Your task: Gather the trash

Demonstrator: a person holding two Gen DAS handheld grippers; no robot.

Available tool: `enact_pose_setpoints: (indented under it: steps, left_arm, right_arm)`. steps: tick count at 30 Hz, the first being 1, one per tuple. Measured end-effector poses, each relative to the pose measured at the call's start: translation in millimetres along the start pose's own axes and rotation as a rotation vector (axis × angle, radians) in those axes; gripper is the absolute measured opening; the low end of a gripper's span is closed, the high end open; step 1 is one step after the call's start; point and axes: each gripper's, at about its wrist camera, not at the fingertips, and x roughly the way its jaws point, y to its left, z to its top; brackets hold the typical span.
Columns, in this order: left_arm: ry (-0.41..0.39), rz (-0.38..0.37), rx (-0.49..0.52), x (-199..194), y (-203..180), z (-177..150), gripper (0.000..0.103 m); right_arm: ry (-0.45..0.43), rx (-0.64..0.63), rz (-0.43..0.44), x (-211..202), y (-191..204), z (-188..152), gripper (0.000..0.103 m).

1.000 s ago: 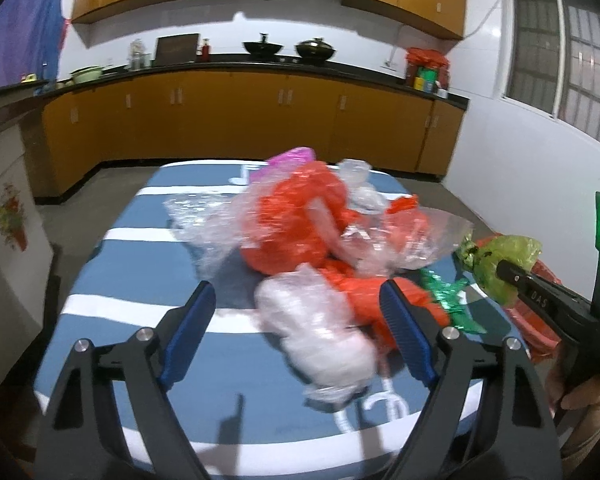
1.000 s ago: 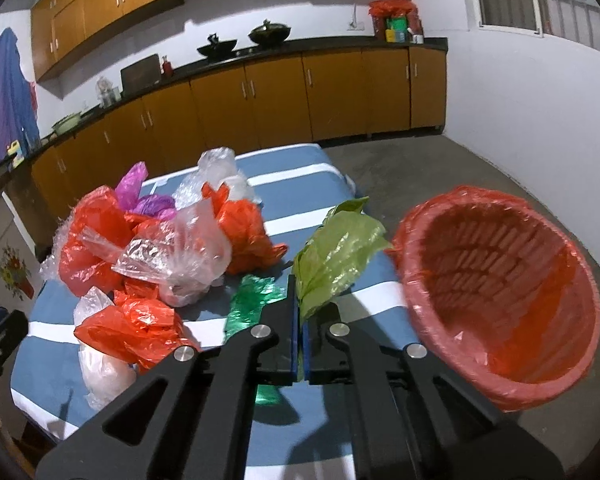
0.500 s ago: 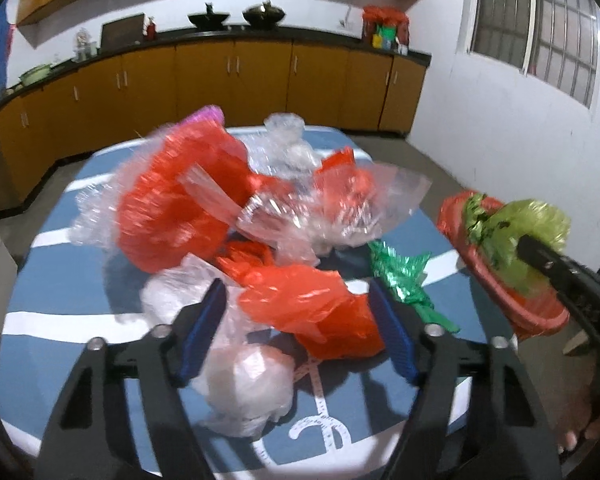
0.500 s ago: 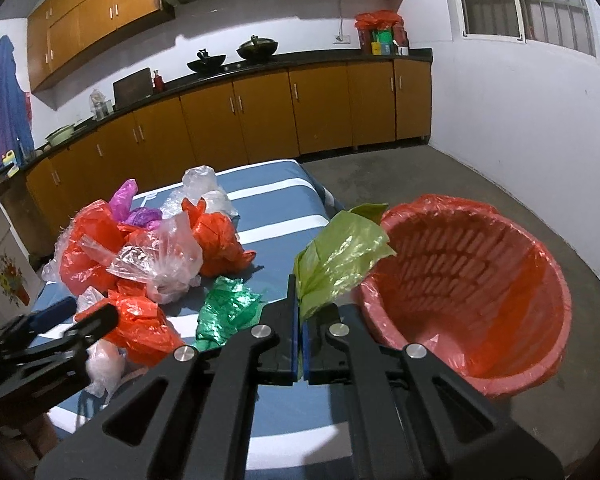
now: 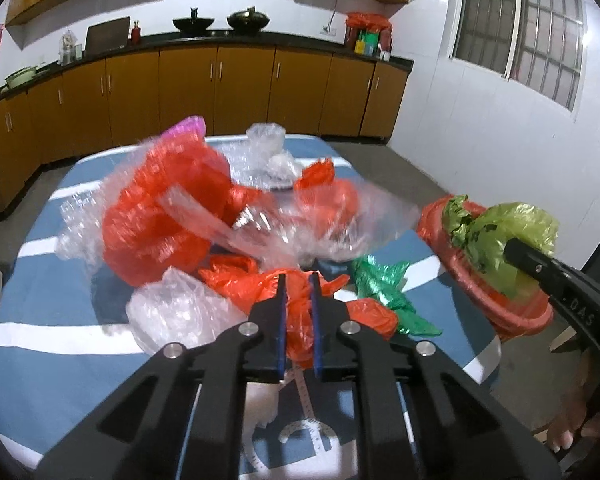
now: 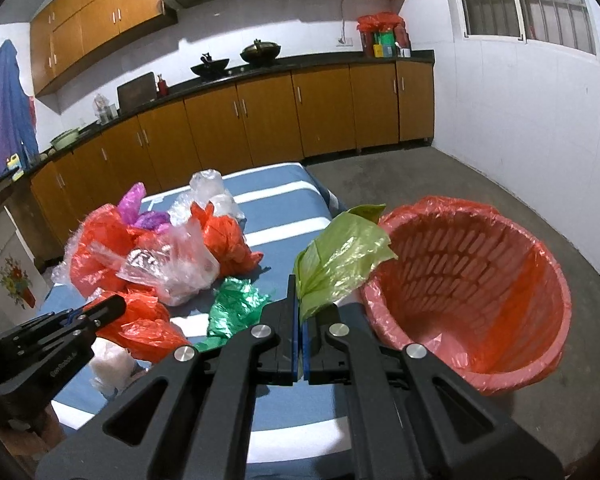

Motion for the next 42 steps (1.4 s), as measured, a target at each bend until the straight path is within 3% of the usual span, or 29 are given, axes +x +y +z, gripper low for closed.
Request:
enact_pose_setpoints:
  steps: [16, 29, 42]
  left_arm:
    - [-0.173, -0.058, -0.011, -49, -26, 40, 0.010]
    - [-0.184, -0.208, 0.027, -23, -84, 68, 0.010]
    - [-0.082, -0.360, 0.118, 49, -174, 67, 0.010]
  right_arm:
    - [-0.086, 0.029, -0.049, -31, -33, 10, 0.002]
    - [-0.111, 0.047, -0.157, -36, -80, 10, 0.002]
    - [-0.116, 0.137, -0.212, -36, -134, 9, 0.002]
